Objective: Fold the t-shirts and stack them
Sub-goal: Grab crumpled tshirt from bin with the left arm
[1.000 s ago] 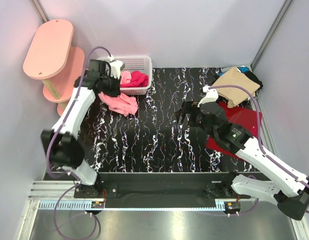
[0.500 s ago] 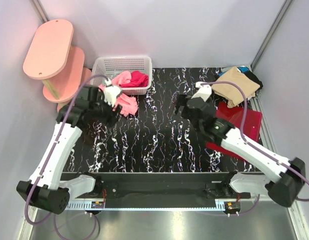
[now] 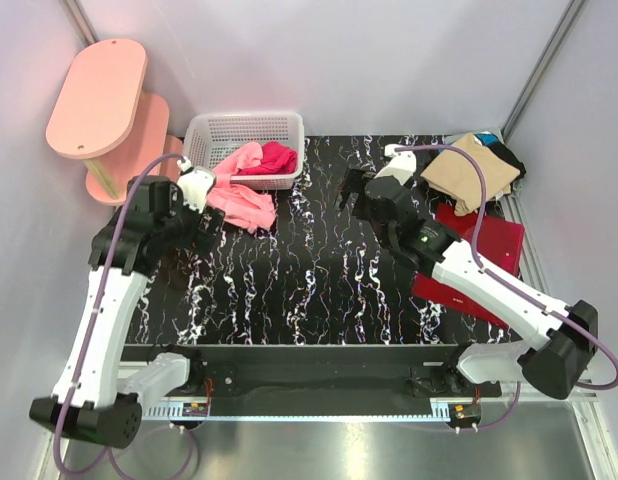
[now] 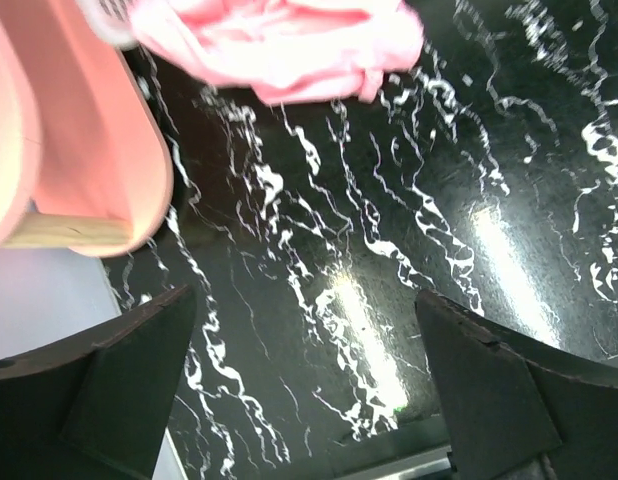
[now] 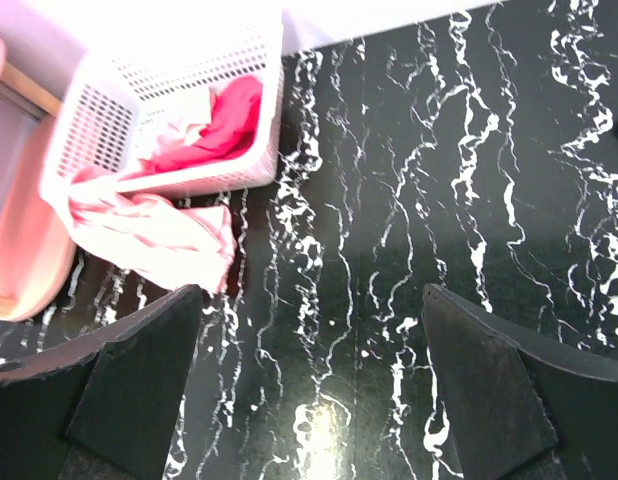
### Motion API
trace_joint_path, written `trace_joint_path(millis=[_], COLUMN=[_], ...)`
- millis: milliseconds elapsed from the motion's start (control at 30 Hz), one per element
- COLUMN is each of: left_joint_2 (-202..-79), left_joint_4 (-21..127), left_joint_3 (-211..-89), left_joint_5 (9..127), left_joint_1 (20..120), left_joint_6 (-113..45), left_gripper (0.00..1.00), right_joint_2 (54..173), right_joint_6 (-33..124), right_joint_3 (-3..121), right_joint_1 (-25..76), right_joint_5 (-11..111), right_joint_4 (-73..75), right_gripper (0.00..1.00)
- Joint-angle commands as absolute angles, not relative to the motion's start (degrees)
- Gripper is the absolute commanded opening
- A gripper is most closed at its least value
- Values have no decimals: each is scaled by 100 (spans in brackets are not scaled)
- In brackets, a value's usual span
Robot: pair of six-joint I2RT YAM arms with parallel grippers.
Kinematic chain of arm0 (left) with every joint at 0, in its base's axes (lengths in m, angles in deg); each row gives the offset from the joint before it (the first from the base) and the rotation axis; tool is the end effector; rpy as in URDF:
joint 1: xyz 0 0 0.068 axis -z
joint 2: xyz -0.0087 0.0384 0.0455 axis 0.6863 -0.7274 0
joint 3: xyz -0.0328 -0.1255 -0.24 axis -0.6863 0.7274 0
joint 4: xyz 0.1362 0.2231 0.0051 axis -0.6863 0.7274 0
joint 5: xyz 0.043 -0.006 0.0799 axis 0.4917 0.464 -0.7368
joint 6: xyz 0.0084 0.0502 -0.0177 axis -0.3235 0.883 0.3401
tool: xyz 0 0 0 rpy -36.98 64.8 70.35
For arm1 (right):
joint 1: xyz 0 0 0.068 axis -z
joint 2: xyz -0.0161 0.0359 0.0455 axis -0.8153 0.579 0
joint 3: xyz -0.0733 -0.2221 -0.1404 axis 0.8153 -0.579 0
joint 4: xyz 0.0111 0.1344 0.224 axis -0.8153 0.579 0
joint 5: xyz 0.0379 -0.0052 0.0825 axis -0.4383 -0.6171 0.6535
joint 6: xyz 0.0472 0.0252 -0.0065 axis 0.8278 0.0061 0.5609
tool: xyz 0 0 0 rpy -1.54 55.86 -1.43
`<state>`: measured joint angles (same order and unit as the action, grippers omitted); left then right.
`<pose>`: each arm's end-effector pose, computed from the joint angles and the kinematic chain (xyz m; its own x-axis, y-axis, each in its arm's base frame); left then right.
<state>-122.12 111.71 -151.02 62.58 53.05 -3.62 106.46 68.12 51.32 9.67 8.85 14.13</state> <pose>0.1743 -0.0316 0.3898 -0.5358 0.4215 -0.7316 0.4013 0.8895 0.2186 0.2235 0.1954 0.3649 -0.3218 0.2548 -0.9119 -0.0780 0.9527 0.2938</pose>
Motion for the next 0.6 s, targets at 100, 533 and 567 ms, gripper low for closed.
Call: trace_joint_path(millis=[100, 533, 567], left_joint_2=[-12428, -12428, -12428], left_joint_4=[11674, 11886, 11886], left_joint_3=[-15357, -15841, -15849], left_joint_5=[6006, 6041, 6058], left_joint_1=[5019, 4773, 4764], left_joint_6=[-407, -398, -406], left_gripper=[99, 99, 99], right_joint_2=[11200, 11124, 11115], right_joint_6=[6931, 7187, 7187], right_joint_3=[5779, 5561, 5552], right_joint_1=[971, 962, 971], right_joint_5=[1350, 1589, 1633], right_joint_4=[1000, 745, 745], right_gripper=[100, 100, 100])
